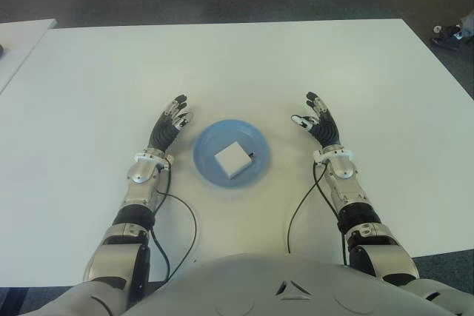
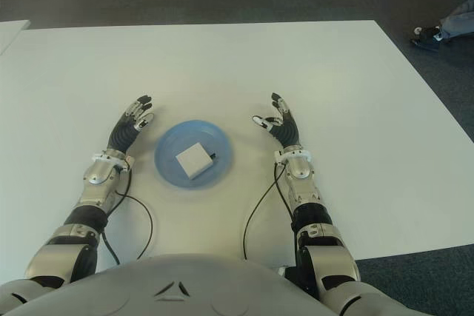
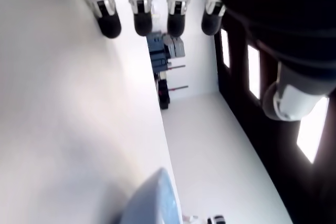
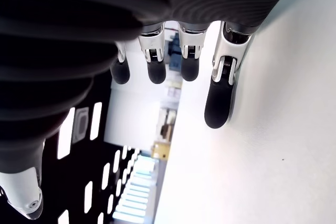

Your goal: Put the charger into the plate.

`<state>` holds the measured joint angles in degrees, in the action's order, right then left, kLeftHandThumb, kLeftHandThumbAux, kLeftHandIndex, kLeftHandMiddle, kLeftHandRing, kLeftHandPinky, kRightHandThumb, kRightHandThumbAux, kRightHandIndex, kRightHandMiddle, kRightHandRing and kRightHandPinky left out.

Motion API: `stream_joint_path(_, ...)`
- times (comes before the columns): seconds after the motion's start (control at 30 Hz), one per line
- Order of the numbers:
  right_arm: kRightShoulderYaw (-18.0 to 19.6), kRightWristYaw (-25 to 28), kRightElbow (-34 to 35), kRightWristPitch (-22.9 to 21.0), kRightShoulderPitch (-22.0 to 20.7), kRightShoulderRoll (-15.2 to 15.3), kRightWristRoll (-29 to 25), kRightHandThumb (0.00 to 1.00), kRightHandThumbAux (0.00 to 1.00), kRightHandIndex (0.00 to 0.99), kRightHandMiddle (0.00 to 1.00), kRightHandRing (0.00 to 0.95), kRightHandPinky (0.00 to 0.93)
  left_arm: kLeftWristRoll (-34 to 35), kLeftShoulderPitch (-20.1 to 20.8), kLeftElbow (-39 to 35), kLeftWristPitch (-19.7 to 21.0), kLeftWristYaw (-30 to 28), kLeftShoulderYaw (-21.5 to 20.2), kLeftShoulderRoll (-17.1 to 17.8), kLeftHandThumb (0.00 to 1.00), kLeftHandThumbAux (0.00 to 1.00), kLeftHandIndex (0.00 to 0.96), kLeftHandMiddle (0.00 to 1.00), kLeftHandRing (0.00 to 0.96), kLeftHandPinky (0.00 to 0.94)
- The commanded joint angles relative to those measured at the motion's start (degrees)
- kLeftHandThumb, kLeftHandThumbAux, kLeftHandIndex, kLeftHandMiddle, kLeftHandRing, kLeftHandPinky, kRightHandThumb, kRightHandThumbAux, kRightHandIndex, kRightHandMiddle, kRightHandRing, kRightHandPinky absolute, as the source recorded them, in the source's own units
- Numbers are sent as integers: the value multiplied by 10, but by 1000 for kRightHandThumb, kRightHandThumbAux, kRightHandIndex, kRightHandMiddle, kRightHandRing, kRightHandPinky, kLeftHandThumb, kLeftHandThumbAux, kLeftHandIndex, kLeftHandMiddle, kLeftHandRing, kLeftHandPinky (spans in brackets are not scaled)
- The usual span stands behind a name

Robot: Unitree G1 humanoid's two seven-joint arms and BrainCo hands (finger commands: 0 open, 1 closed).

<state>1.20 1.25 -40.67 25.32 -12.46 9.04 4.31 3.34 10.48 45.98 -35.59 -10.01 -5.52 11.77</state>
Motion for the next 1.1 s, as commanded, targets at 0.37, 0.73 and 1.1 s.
stream_joint_path(0.37,-13,9,-60,-54,31,0,9,86,600,0,0,29,104,5,-35,-51,58,80,-25,-51,70,546,0,0,0,0)
stream_joint_path(0.73,-25,-4,-73,-32,25,7,27,73,596,0,14,19,25,-70,-37,-49,66,144,-9,-37,86,526,0,0,0,4)
stream_joint_path(1.1,-32,-17,-92,-19,17,8,33,55,587,0,11,5,26,-77,-28,-30,77,128,1,-23,81,503,0,0,0,3)
